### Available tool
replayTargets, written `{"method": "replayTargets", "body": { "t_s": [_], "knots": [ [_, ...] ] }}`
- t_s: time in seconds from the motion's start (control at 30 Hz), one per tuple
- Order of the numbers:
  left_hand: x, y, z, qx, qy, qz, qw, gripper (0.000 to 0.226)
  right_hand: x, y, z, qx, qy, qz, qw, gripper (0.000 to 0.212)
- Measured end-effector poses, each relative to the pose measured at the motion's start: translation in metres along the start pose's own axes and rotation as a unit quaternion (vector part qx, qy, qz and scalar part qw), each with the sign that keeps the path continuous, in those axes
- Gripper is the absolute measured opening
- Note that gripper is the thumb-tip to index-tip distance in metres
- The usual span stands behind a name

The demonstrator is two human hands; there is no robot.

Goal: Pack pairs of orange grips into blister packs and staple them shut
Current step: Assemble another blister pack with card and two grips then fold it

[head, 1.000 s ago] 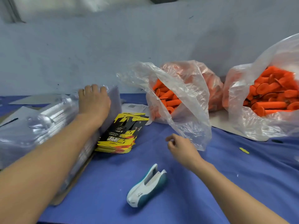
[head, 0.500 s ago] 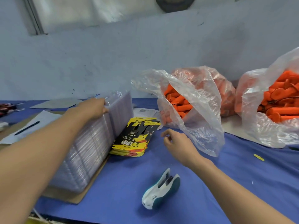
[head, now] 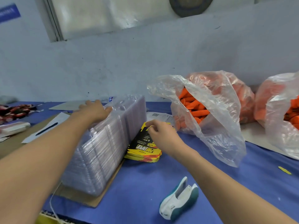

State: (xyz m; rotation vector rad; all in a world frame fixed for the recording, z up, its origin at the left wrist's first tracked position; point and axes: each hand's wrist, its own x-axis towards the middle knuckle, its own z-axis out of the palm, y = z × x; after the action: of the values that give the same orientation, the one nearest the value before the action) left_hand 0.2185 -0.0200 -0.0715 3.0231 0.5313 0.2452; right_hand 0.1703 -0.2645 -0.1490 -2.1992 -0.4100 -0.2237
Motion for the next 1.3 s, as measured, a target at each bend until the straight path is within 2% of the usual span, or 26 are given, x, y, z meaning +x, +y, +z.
{"method": "replayTargets", "body": {
  "t_s": [0.07,0.1,0.2,0.27,0.33,0.43,0.57,0.7,0.77,0.83,0.93,1.0,1.07,1.13,1.3],
  "knots": [
    [0.000,-0.010,-0.002,-0.117,-0.079,-0.017,0.990,0.076,0.010,-0.022,0.015,0.035,-0.026,-0.009,0.999,0.042],
    [-0.002,-0.013,-0.003,-0.136,-0.090,-0.008,0.987,0.071,0.014,-0.033,0.023,0.053,-0.046,-0.013,0.997,0.042],
    [-0.001,-0.020,-0.004,-0.074,-0.030,0.005,0.997,0.048,0.021,-0.064,0.054,0.076,-0.112,-0.024,0.990,0.041],
    [0.003,-0.027,-0.003,-0.052,-0.011,-0.003,0.999,0.047,0.020,-0.079,0.072,0.090,-0.140,-0.025,0.986,0.046],
    [0.007,-0.033,-0.003,-0.054,-0.008,-0.002,0.998,0.051,0.019,-0.086,0.085,0.089,-0.133,-0.028,0.987,0.042],
    [0.008,-0.040,-0.006,-0.079,0.013,0.013,0.997,0.053,0.017,-0.093,0.092,0.055,-0.113,-0.034,0.991,0.047],
    [0.011,-0.040,-0.018,-0.098,0.058,0.029,0.993,0.041,0.016,-0.101,0.092,0.021,-0.088,-0.061,0.994,0.050],
    [0.009,-0.035,-0.035,-0.070,0.103,0.031,0.992,0.036,0.018,-0.108,0.086,0.117,-0.063,-0.056,0.990,0.053],
    [0.008,-0.032,-0.043,-0.074,0.132,0.047,0.987,0.032,0.019,-0.106,0.079,0.174,-0.035,-0.032,0.984,0.052],
    [0.000,-0.027,-0.056,-0.081,0.180,0.070,0.978,0.040,0.022,-0.104,0.067,0.242,-0.011,0.007,0.970,0.050],
    [-0.022,-0.017,-0.081,-0.092,0.293,0.156,0.939,0.045,0.035,-0.102,0.039,0.364,0.028,0.075,0.928,0.041],
    [-0.041,-0.009,-0.097,-0.057,0.395,0.248,0.883,0.047,0.042,-0.102,0.011,0.432,0.056,0.106,0.894,0.024],
    [-0.065,0.000,-0.107,-0.008,0.465,0.328,0.822,0.053,0.046,-0.098,-0.023,0.522,0.064,0.129,0.840,0.031],
    [-0.091,0.016,-0.108,0.040,0.493,0.379,0.782,0.061,0.042,-0.082,-0.056,0.587,0.072,0.131,0.796,0.046],
    [-0.148,0.071,-0.071,0.097,0.474,0.456,0.747,0.072,0.000,-0.027,-0.097,0.664,0.065,0.130,0.734,0.056]
  ]
}}
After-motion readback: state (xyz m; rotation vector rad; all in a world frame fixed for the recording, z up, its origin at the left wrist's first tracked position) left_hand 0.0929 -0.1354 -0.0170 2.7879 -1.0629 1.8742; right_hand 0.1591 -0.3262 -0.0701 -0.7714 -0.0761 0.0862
